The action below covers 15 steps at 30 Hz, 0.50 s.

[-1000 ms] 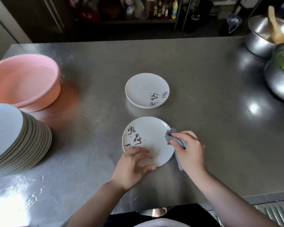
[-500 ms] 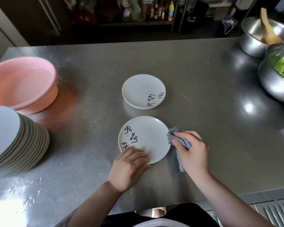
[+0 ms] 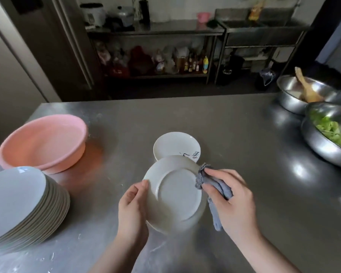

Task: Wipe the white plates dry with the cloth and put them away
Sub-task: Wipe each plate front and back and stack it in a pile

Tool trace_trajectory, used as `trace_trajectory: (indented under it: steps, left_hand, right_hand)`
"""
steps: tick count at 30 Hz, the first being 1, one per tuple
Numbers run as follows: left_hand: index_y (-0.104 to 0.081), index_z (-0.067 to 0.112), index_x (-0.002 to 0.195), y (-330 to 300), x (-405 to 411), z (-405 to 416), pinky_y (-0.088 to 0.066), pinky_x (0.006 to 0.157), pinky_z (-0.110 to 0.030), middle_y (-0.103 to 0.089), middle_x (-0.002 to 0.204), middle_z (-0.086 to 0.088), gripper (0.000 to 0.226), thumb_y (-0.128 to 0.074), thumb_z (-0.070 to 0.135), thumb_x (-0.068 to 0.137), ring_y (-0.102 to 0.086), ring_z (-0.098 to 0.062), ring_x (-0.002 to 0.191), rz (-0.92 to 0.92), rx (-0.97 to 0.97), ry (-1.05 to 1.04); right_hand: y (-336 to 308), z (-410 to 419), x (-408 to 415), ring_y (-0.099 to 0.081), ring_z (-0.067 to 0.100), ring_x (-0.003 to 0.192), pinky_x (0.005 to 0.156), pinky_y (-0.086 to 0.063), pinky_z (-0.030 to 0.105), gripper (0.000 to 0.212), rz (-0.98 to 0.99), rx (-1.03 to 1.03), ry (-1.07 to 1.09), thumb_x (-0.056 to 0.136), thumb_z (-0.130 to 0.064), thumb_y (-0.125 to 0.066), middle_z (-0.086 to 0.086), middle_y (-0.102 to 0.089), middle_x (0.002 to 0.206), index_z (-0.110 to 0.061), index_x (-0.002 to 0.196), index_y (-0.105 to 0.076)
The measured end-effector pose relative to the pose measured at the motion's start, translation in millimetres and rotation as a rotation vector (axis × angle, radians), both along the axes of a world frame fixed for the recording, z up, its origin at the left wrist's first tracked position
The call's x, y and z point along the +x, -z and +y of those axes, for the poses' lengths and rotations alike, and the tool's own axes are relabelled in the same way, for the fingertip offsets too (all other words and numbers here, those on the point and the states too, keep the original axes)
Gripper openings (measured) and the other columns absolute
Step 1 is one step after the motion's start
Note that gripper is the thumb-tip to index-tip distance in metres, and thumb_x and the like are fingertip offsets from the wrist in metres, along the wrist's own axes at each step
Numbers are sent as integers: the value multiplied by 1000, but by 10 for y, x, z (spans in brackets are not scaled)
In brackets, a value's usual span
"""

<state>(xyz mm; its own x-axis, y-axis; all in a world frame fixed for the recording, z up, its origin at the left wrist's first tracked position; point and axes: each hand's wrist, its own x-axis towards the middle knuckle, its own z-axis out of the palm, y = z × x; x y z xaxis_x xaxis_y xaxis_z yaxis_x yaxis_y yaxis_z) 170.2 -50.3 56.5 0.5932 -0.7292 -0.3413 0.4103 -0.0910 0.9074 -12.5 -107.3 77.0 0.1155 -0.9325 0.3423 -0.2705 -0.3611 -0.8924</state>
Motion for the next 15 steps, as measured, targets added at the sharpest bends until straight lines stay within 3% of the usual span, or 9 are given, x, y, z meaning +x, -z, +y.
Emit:
trace_trajectory:
  steps: [2,4,6,9,11,13,15]
  left_hand:
    - [-61,12,68,-82,-56,34,-44,50,-21,-62,64,-2,30,-55,21,96,-56,-12,57,140,-34,21]
    - [-69,2,89,-130,-108,59,-51,65,-27,-69,82,-10,27,-53,24,97,-64,-16,72,236,-69,76]
    - [-64,-6,109,-175,-154,70,-51,75,-33,-70,97,-15,36,-52,25,96,-66,-20,83,281,-89,100]
    - [-61,-9,114,-258,-173,48,-56,70,-30,-72,99,-17,42,-52,27,95,-69,-21,84,301,-121,95]
    - [-59,-12,117,-299,-129,31,-58,80,-36,-69,108,-26,47,-52,28,93,-69,-31,96,329,-144,85]
    - [-59,-12,117,-322,-63,28,-52,92,-45,-66,113,-29,50,-53,30,91,-67,-36,103,323,-143,73]
    - [-63,-8,112,-327,-36,33,-49,86,-39,-69,106,-23,50,-57,33,84,-68,-25,92,283,-147,68]
  right_hand:
    - [-51,16,60,-61,5,99,82,-41,7,28,110,-64,-64,78,-11,-72,-17,-62,102,-27,102,-72]
    - [-69,15,133,-56,-1,98,86,-37,1,33,223,-165,-50,75,-4,-77,-13,-62,105,-19,104,-73]
    - [-102,6,242,-50,-3,96,87,-33,-2,36,288,-241,11,72,4,-79,-4,-62,104,-13,104,-73]
    - [-170,44,399,-55,12,94,88,-42,14,32,366,-366,-54,76,-5,-75,-3,-63,103,-17,106,-73]
    - [-160,127,390,-55,17,89,84,-45,24,26,433,-456,-247,82,-13,-65,-5,-61,102,-19,107,-71]
    - [-160,144,282,-53,17,88,83,-46,25,24,449,-494,-340,84,-11,-61,-6,-60,101,-19,105,-70]
    - [-183,47,204,-56,18,87,84,-47,24,27,399,-491,-214,78,-2,-67,-4,-62,99,-15,101,-73]
